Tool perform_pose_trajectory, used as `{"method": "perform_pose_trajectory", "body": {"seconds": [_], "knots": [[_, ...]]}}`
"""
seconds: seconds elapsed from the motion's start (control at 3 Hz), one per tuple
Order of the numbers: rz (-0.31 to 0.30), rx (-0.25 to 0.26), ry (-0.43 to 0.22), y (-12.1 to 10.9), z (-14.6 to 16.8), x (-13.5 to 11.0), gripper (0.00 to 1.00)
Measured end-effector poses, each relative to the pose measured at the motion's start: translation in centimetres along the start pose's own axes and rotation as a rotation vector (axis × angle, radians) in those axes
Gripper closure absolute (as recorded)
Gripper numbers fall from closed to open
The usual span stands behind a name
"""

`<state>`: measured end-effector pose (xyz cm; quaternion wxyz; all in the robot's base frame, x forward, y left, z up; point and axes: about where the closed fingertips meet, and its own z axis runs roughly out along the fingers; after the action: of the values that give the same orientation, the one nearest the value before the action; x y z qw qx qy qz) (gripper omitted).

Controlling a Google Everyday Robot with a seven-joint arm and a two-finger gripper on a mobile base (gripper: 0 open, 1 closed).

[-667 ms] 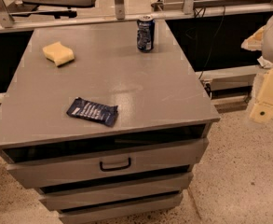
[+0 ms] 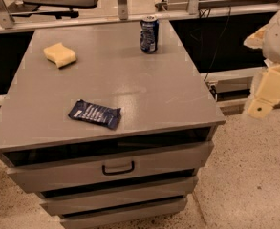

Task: Move pepsi can near sponge

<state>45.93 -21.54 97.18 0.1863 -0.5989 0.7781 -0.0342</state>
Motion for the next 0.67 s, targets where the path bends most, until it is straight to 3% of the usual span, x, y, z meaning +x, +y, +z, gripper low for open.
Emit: {"method": "perform_pose_trajectory", "body": {"seconds": [0.67], "knots": [[0.03, 0.107, -0.208, -10.7, 7.2, -4.6, 0.0]]}}
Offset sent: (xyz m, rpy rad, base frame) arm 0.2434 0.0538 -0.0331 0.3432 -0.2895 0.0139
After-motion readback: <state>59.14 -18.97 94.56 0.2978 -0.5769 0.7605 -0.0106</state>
